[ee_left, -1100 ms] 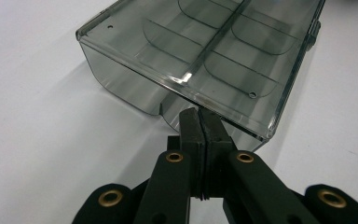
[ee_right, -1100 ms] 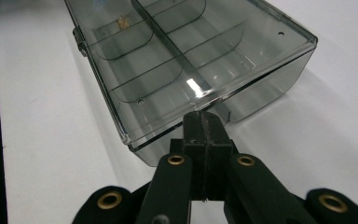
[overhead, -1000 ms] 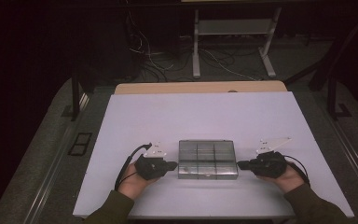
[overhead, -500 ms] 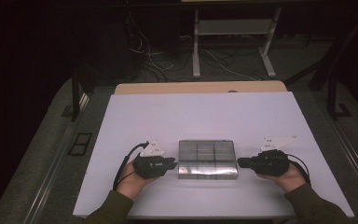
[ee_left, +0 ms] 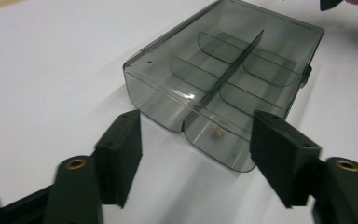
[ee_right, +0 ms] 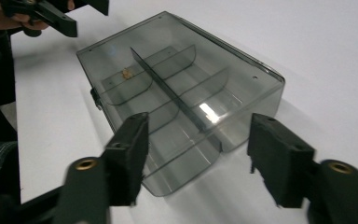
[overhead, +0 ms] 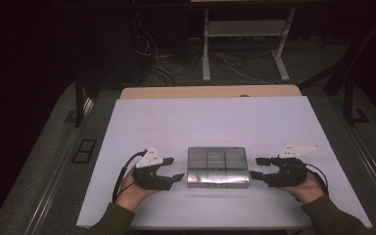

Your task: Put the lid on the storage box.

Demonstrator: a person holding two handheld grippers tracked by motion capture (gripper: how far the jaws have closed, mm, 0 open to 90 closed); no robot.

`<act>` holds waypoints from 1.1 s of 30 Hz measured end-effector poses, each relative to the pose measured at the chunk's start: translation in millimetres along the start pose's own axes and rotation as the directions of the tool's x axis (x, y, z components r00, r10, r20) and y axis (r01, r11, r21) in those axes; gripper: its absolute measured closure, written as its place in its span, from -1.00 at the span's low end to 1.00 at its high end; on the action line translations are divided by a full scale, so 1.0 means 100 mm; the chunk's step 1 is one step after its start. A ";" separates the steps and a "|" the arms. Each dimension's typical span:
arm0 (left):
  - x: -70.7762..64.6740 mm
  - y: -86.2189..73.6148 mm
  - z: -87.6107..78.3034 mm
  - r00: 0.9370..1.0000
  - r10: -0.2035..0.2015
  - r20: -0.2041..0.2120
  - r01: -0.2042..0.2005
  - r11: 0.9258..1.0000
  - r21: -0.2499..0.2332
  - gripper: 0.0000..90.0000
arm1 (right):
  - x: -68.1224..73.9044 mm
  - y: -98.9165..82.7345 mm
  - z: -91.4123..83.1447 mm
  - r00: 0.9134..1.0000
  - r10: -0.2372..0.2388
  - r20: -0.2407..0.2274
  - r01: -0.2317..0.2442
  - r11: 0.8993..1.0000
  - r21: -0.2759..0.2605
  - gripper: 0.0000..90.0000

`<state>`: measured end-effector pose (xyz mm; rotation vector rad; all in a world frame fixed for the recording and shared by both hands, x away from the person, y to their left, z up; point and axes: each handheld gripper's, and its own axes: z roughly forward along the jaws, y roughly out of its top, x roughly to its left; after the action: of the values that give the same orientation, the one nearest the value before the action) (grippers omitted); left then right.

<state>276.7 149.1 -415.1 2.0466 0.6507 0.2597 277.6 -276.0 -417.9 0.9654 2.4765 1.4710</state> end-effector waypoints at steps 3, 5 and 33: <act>0.01 -0.03 -0.04 1.000 -0.006 0.002 0.006 1.000 -0.025 -0.40 | 0.00 -0.04 -0.03 0.999 0.012 0.038 -0.011 1.000 -0.029 -0.35; 0.01 -0.05 -0.07 1.000 -0.011 -0.001 0.011 0.999 -0.039 -0.44 | 0.01 -0.06 -0.04 0.998 0.012 0.054 -0.010 0.999 -0.037 -0.39; 0.06 -0.26 -0.16 0.997 -0.049 -0.067 0.046 0.997 -0.057 -1.00 | -0.01 -0.47 -0.29 0.990 0.000 0.144 0.011 0.997 -0.079 -0.62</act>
<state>266.2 174.9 -429.0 1.9735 0.7254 0.3179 244.5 -314.2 -441.5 1.0111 2.3005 1.4315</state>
